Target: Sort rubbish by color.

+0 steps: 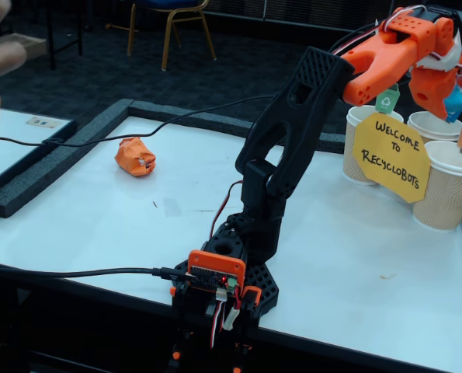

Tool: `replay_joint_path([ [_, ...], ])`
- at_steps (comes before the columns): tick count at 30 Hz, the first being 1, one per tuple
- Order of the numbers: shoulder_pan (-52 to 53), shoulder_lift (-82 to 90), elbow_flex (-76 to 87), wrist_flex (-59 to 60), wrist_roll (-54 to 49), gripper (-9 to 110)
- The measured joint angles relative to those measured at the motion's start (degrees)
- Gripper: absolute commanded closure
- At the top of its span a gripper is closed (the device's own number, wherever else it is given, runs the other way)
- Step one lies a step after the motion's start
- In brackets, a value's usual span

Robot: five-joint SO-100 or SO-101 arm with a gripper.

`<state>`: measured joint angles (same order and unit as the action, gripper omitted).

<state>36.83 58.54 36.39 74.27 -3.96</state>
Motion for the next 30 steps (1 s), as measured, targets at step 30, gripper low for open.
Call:
replay_joint_path([
  [30,0.0,3.3,1.8,7.0,0.0,101],
])
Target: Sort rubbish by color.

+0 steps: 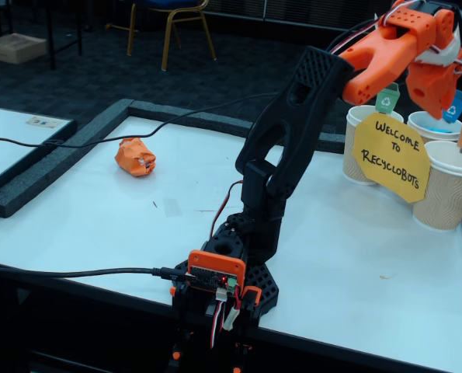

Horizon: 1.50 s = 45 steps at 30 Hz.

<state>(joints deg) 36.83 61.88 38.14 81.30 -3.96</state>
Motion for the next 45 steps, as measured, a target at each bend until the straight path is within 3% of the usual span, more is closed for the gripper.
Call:
replay_joint_path([
  [13,0.0,38.3,38.7,4.0,0.0,101],
  [26,0.0,85.0,50.9,15.5,0.0,101],
  [35,0.0,101.6,62.7,16.5,0.0,101],
  [45,0.0,105.3,64.9,16.6,0.0,101],
])
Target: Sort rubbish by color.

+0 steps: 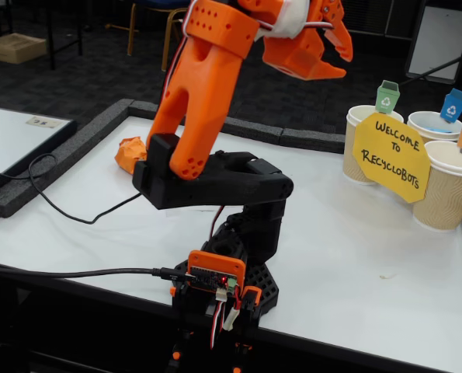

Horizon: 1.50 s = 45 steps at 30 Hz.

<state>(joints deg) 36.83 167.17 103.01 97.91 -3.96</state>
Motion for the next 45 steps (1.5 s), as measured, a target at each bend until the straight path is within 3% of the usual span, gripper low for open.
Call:
replay_joint_path([
  [4,-0.4,0.0,0.0,-0.4,0.0,101],
  [10,-9.4,0.0,0.4,-0.5,0.0,101],
  [35,-62.8,0.0,7.0,-2.2,0.0,101],
  [45,-74.1,-0.1,12.6,-8.0,0.0,101],
])
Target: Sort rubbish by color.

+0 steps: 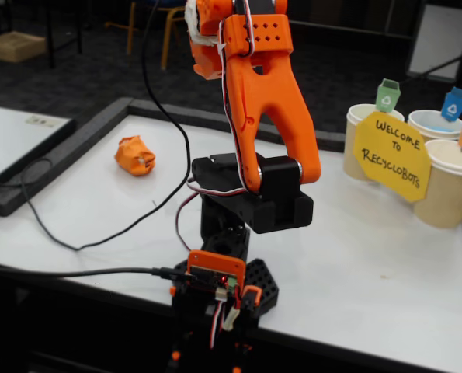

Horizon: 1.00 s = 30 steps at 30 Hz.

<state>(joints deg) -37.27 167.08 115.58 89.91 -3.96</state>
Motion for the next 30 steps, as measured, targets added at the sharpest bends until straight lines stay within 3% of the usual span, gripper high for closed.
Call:
replay_joint_path([
  [14,-2.8,-4.3,6.5,-5.6,0.0,101],
  [30,-3.9,-26.7,9.1,-20.4,0.0,101],
])
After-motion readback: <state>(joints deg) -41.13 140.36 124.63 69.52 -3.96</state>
